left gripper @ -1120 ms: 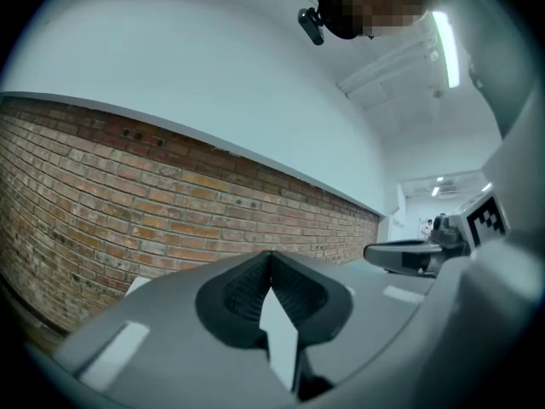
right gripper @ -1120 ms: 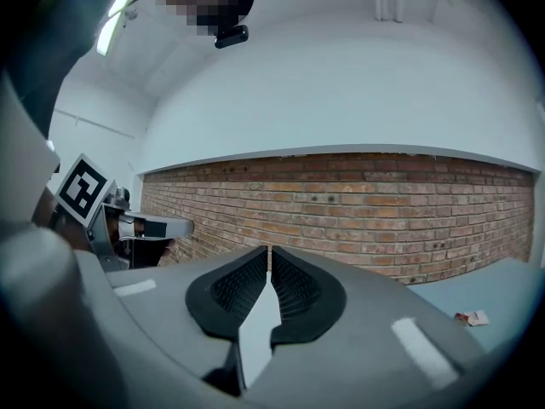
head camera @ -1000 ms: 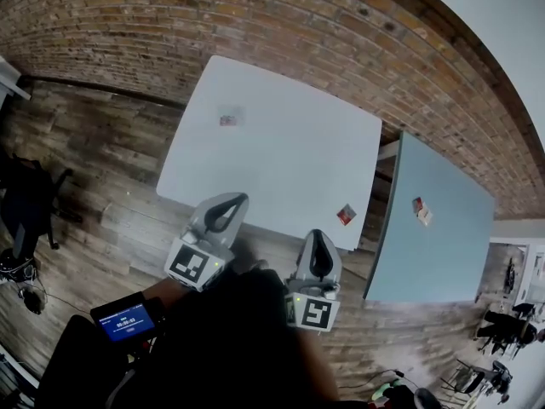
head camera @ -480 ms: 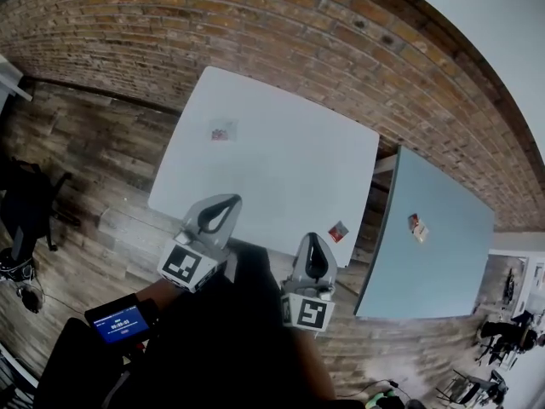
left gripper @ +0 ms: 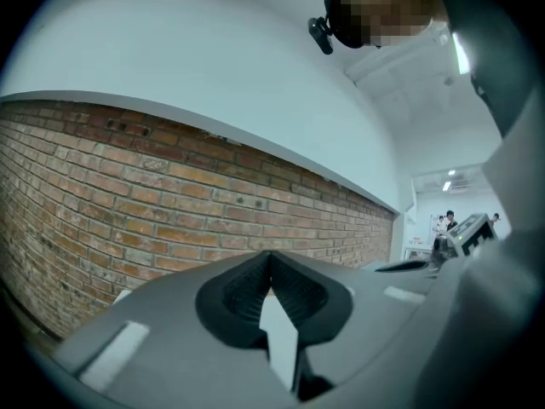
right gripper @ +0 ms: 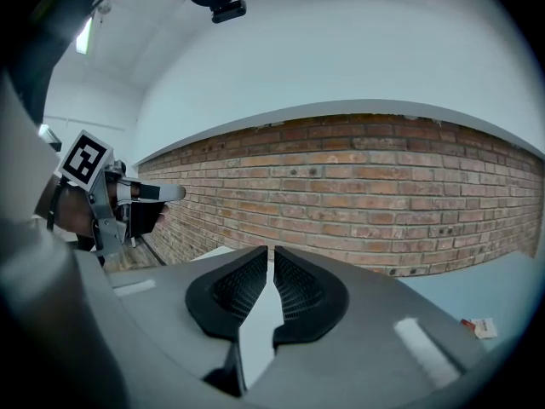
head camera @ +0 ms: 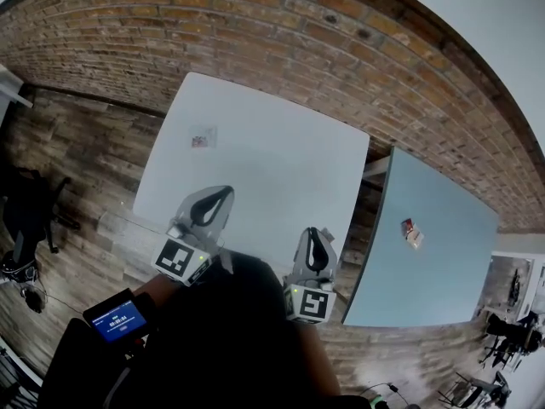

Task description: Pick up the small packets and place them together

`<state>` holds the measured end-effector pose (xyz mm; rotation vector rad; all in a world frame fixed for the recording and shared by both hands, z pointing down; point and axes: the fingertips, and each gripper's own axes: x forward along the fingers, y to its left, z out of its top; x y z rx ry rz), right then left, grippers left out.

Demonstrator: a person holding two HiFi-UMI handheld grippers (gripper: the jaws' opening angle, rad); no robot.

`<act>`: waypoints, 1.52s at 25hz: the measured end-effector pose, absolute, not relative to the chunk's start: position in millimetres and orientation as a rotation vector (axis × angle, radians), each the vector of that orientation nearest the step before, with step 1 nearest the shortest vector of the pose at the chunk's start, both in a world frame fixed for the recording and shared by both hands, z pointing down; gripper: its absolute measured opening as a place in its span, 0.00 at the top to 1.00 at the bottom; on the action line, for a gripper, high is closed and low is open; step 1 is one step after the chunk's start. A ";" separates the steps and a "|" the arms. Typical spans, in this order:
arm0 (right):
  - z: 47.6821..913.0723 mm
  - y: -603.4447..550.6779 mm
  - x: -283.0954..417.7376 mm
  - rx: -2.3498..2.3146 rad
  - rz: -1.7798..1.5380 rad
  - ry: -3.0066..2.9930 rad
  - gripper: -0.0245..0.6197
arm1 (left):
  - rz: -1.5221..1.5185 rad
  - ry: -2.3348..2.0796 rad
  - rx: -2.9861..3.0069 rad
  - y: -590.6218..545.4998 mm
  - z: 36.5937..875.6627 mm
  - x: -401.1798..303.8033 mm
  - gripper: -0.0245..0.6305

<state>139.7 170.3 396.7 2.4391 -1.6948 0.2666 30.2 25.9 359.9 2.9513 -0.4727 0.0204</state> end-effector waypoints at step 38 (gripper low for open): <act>699.6 282.5 238.2 1.971 1.169 -1.273 0.74 | 0.086 -0.479 3.001 52.3 360.8 104.1 0.96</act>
